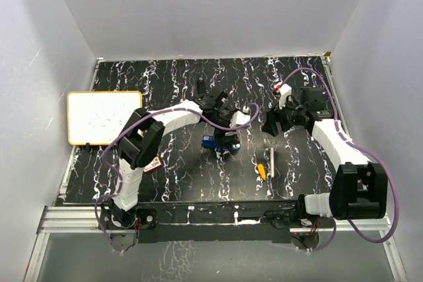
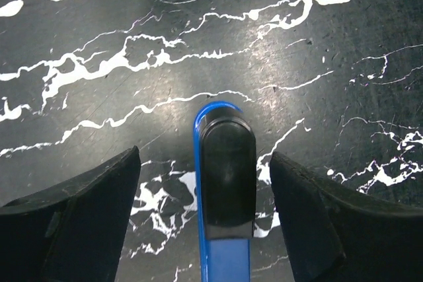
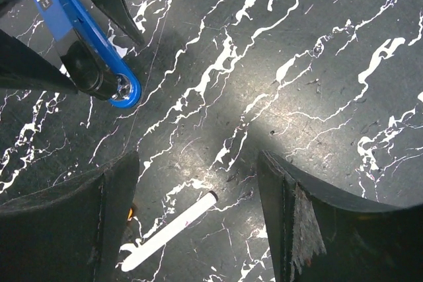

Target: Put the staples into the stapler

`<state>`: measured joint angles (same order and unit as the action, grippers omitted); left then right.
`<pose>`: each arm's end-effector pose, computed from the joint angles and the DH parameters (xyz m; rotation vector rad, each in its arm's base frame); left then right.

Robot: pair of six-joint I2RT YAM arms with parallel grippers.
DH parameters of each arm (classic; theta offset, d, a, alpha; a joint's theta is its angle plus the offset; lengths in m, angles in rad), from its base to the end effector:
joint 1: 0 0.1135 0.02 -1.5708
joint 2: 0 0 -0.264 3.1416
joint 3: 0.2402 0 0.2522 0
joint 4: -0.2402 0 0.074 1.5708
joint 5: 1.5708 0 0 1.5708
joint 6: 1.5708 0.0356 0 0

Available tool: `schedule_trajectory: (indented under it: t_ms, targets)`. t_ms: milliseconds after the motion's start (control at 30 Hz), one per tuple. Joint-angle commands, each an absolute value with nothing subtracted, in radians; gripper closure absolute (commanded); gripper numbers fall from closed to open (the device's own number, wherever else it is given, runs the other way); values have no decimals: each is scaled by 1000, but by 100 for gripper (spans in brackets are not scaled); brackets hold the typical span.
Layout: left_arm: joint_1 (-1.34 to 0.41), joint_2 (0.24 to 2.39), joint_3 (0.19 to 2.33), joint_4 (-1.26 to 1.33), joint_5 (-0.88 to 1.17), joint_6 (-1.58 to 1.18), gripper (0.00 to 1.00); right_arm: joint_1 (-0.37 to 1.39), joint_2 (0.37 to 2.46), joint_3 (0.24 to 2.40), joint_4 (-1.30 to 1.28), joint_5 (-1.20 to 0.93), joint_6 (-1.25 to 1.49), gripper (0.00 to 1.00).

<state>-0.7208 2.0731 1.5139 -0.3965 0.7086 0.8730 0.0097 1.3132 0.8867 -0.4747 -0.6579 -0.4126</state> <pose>0.3189 -0.3110 0.1833 1.8841 1.4530 -0.8145 0.2638 0.0243 0.2420 -0.7484 2.1897 0.6086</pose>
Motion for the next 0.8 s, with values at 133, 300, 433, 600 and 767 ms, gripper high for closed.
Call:
schedule_trajectory:
  t_ms: [133, 300, 433, 600, 767]
  targets:
    - [-740, 2067, 1545, -416, 748, 865, 32, -23, 1310, 892, -422, -680, -400, 25]
    - [-739, 2053, 1540, -403, 757, 848, 40, -23, 1324, 895, -423, -685, -399, 25]
    - [-740, 2053, 1540, -402, 759, 845, 49, -23, 1324, 893, -425, -686, -401, 25]
    - [-739, 2039, 1535, -408, 776, 848, 66, -23, 1316, 888, -426, -719, -419, 25]
    - [-739, 1972, 1539, -475, 822, 893, 94, -21, 1298, 877, -420, -785, -445, 24]
